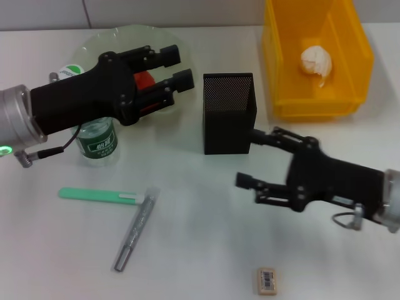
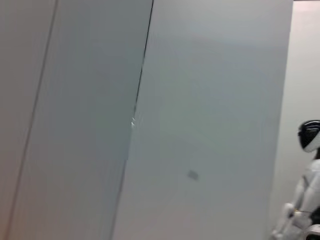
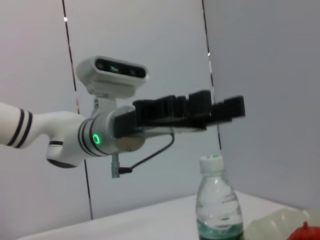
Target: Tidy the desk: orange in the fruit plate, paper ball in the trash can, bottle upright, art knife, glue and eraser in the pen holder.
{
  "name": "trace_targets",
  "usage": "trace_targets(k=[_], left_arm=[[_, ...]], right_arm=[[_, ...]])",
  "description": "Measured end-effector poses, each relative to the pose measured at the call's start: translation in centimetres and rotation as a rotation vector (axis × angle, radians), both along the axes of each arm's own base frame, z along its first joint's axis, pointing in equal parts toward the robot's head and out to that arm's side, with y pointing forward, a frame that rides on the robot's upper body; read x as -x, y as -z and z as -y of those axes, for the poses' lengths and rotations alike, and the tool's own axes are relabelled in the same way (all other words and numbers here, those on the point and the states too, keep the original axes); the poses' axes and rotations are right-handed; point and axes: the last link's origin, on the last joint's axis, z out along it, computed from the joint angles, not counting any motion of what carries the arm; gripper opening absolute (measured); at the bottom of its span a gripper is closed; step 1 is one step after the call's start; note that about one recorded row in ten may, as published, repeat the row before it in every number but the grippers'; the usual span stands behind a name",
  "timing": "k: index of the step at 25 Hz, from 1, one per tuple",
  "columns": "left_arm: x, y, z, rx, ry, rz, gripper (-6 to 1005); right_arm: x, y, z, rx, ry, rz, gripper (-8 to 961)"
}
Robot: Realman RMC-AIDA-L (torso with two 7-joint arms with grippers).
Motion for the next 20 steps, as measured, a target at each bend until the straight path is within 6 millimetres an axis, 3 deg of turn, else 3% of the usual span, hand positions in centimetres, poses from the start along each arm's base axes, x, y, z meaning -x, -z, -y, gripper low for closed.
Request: trace_targets(k=[3,7,8,13,20], left_arm=[[0.0,0.0,0.1,0.041,-0.009,-0.009,522],[0.4,0.4,0.7,0.070,0.003,-0.036,521],[0.5,0.7,0.9,0.084,0.009,-0.047,521],[0.6,2.4,2.9,0.158,0.093,-0.058,519],[1.0,4.1,3.3,0.190,0.071,-0.047,516]], right_arm=[[-1.3,-2.8,0.5,-0.052,0.037,-0.039,832],[-3.1,-8.2,1.3,-0.119,0.087,-0.084,832],[-3.8,-10.3,1.9,-0.144,0.101,-0.076,832],[-4.5,-11.9,3.3,-0.169,0.125,-0.069,833],[-4.7,-10.6,3.8,-0.114,0.132,-0.042,833]])
